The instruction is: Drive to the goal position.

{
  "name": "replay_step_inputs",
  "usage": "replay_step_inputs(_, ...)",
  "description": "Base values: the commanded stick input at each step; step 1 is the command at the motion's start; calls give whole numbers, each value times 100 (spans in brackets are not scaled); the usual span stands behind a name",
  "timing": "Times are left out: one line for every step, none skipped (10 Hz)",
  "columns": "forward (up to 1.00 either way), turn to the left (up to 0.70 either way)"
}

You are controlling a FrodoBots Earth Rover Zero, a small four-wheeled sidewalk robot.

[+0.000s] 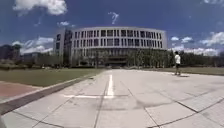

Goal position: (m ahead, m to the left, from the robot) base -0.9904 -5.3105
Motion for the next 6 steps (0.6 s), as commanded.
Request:
replay_step_inputs(70, 25)
replay_step_inputs(70, 33)
replay_step_inputs(70, 23)
replay_step_inputs(70, 0)
replay_step_inputs(70, 0)
replay_step_inputs(70, 0)
